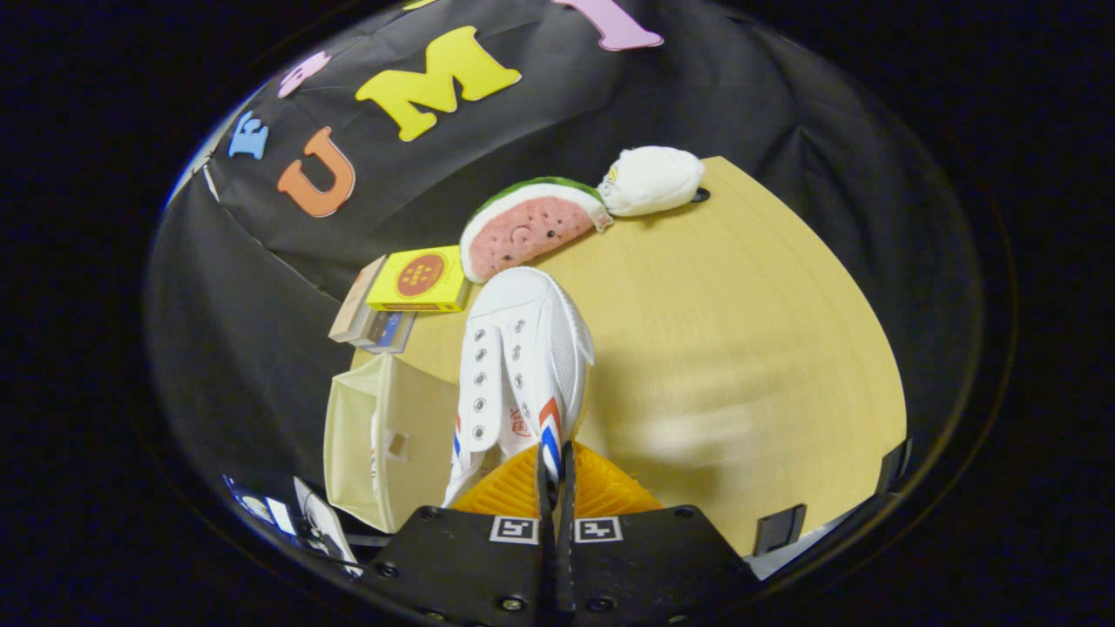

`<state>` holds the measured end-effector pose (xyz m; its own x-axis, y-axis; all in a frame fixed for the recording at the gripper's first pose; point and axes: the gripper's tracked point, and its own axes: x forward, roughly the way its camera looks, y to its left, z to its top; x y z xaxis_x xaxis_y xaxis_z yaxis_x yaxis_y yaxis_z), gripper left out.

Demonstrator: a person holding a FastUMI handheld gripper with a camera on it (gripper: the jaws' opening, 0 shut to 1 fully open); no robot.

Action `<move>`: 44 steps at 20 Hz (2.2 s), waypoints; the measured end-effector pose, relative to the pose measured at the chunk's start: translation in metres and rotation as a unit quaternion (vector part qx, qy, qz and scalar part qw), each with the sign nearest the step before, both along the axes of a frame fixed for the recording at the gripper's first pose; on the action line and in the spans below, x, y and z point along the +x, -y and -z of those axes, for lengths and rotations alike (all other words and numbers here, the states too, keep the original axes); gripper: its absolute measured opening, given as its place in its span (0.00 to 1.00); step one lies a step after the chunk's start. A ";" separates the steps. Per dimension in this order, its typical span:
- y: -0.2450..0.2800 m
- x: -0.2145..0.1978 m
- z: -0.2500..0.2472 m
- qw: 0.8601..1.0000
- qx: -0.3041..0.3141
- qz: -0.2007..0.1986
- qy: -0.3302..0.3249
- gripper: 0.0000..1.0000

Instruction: Open the storage box then place both shoes into the box .Put the left shoe in first, then the right shoe, with the right side of both shoes facing outward in a uniform manner.

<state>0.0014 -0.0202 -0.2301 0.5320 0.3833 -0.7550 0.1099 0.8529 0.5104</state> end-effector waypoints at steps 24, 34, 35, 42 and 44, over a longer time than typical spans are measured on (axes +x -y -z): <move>-0.251 -0.003 -0.004 0.997 -0.070 -0.026 0.027 0.00; -0.250 -0.008 0.031 0.998 -0.065 -0.006 0.015 0.00; -0.254 -0.006 0.031 0.998 -0.059 -0.004 0.020 0.02; -0.254 -0.002 0.001 0.991 -0.085 -0.030 0.095 0.71; -0.241 -0.002 -0.008 0.987 -0.107 -0.029 0.118 0.80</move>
